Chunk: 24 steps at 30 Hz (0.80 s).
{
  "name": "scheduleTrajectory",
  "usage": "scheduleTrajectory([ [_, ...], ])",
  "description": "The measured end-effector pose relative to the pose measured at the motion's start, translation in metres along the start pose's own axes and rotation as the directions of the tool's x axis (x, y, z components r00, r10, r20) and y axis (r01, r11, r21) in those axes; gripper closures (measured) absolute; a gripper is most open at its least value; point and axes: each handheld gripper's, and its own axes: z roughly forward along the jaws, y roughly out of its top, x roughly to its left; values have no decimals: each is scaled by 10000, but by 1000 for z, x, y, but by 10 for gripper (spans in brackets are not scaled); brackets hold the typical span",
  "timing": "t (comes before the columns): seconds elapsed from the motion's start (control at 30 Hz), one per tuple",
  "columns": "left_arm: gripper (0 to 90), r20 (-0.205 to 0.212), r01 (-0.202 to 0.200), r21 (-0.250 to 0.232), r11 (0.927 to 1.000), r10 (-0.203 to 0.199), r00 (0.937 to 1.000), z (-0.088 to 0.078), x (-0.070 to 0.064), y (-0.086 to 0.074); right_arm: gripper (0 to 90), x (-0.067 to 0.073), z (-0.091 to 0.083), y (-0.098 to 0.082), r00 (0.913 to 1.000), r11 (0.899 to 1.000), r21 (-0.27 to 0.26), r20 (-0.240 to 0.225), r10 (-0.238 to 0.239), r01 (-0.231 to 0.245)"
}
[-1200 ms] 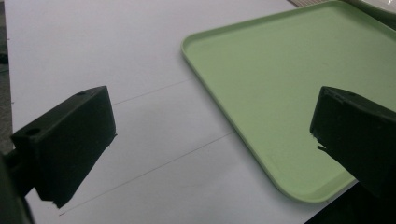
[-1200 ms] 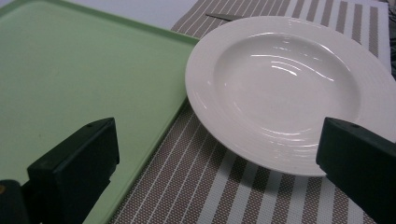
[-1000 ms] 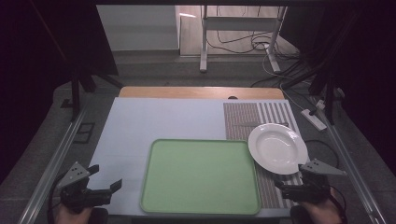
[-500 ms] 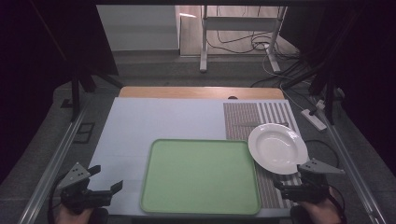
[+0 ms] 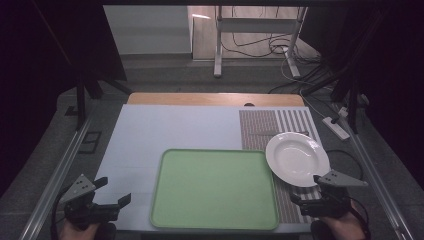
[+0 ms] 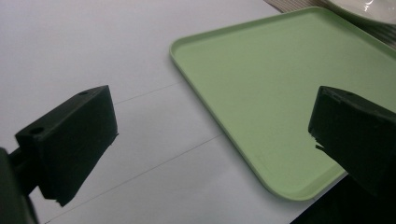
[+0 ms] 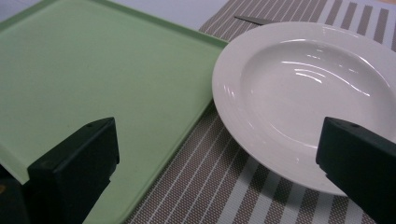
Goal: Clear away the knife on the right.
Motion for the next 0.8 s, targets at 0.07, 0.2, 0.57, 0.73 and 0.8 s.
scheduleTrajectory([
  [0.07,12,8,-46,38,10000,46,10000,0,0,0,5,1,1,2,10000,10000,-45,35,-48,48],
  [0.2,14,15,-78,39,10000,78,10000,0,-1,0,5,0,3,3,10000,10000,-79,64,49,-49],
  [0.57,16,5,-17,23,10000,17,10000,0,0,0,5,-3,9,9,9998,9983,-548,-55,-211,208],
  [0.73,17,-25,17,59,10000,-17,10000,1,0,0,5,-9,15,14,9986,9984,-195,-39,-533,533],
  [0.8,17,-49,22,84,10000,-22,10000,1,0,0,5,-9,15,15,9982,9979,-252,-72,-597,595],
])
